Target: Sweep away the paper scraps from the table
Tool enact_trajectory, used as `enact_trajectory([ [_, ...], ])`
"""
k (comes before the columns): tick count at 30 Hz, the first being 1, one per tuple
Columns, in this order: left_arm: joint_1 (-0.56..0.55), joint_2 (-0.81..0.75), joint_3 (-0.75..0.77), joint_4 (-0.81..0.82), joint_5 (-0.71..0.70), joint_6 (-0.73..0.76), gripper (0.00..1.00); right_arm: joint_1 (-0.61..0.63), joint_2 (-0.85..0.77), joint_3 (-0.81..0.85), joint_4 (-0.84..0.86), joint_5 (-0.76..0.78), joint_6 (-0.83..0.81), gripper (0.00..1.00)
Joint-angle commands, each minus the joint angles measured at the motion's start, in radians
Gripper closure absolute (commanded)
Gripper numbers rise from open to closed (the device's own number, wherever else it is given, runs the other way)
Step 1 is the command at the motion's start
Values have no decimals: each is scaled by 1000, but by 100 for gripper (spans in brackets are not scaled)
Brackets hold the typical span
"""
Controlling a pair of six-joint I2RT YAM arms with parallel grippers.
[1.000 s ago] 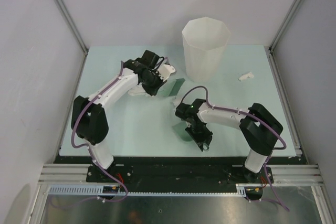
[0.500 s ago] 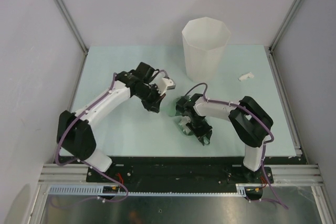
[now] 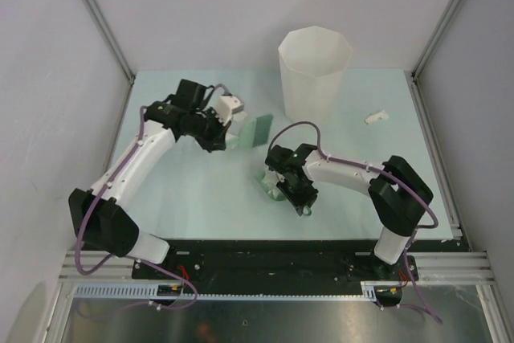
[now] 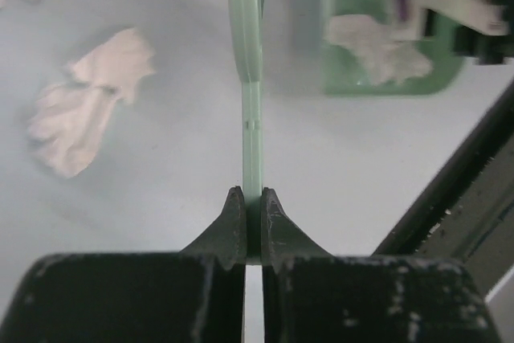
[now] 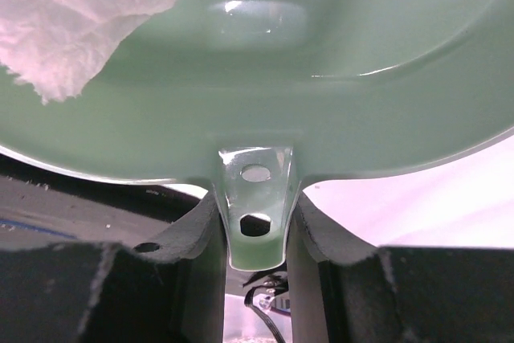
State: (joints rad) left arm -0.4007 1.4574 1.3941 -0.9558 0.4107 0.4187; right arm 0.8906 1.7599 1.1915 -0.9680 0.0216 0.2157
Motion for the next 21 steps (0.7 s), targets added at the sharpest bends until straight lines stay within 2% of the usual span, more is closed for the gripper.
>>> enact_trajectory([
  [1,92,-71,51,9,-58,15,100,13,-97,6,-50,15,1,100],
  [8,137,-92,-6,17,-75,26,100,-2,-178,134,-247,92,13,100],
  [16,137,-100,-56,31,-66,31,100,-58,-145,449,-423,214,-18,100],
  [21,137,-112,-76,38,-66,35,100,-114,-74,675,-468,262,-76,100],
])
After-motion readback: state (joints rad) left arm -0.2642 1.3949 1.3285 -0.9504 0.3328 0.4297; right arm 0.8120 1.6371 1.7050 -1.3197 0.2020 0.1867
